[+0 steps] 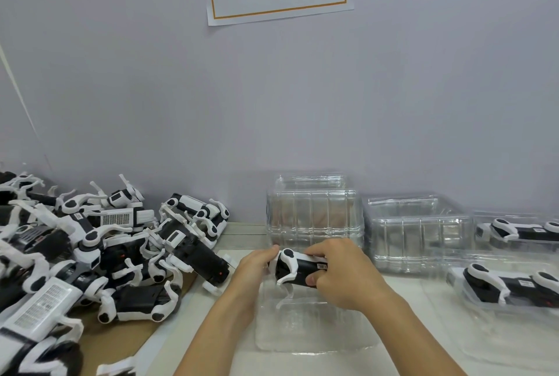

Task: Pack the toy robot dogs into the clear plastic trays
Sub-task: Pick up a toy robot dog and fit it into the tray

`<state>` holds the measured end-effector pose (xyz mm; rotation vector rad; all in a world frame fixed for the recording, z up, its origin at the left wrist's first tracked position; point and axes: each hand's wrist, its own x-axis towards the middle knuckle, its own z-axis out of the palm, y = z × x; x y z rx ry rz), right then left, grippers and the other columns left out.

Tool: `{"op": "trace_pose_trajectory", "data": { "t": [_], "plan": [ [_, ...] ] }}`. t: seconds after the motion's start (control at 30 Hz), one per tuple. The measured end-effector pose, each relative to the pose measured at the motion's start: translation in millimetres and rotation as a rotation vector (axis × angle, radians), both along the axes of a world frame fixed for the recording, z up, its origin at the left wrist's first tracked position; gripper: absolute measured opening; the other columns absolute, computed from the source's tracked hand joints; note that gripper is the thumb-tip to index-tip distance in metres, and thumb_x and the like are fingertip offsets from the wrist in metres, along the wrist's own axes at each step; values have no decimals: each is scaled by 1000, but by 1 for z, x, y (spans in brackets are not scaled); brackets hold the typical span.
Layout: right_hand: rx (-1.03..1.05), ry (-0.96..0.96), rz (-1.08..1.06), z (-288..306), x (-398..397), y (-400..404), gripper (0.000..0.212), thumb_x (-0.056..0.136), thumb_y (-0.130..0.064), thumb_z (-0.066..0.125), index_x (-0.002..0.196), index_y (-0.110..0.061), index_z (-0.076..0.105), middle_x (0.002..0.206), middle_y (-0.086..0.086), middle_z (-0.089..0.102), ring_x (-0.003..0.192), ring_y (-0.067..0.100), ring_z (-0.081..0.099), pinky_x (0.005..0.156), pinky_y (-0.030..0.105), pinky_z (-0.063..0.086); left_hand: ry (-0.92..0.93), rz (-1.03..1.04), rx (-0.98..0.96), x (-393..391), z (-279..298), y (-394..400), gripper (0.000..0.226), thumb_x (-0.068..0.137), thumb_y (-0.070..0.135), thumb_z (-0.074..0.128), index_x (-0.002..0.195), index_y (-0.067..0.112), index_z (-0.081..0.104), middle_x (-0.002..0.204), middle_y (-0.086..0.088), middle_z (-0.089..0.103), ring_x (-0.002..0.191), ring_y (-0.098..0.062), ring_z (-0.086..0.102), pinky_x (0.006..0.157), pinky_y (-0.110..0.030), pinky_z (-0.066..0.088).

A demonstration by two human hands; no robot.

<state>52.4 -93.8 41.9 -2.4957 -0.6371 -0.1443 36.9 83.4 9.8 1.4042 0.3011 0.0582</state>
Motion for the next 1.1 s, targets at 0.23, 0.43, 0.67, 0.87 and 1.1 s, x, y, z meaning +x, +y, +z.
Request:
{"op": "trace_pose_trajectory", "data": {
  "t": [0.23, 0.43, 0.67, 0.87, 1.1],
  "plan": [
    [2, 5, -5, -2, 0, 1, 14, 80, -18, 64, 88, -27, 70, 86, -9, 65, 83, 15, 59, 68, 29, 50, -9, 33, -7, 0, 1, 0, 21, 96, 22, 61, 102, 2, 66, 92, -20, 67, 86, -33, 64, 72, -41, 53],
    [-39, -22, -4, -3, 0, 2, 7, 82, -26, 70, 87, -31, 67, 97, -4, 55, 101, 20, 50, 83, 38, 48, 2, 54, 18, 1, -1, 1, 13, 96, 16, 62, 95, 4, 65, 93, -19, 63, 89, -34, 59, 85, -52, 48],
    [-49, -17, -10, -3, -1, 2, 14, 83, -24, 68, 77, -35, 61, 100, -2, 54, 103, 21, 49, 79, 35, 45, 23, 10, -85, 0, -1, 2, 13, 95, 15, 59, 98, 4, 67, 92, -20, 64, 85, -34, 59, 75, -44, 49],
    [-89, -52, -12, -4, 0, 3, 13, 84, -28, 70, 78, -36, 60, 100, -2, 55, 102, 20, 48, 78, 34, 44, 18, 100, 101, 7, -3, 2, 10, 91, 0, 61, 96, 2, 69, 99, -18, 72, 98, -38, 66, 94, -52, 52],
    [-51, -52, 7, -4, 1, 1, 3, 81, -25, 71, 84, -25, 70, 91, -1, 61, 90, 20, 53, 70, 33, 46, 21, 94, 77, 5, -6, 5, 20, 87, -1, 63, 105, 1, 71, 99, -16, 72, 96, -30, 67, 88, -43, 54]
  ]
}}
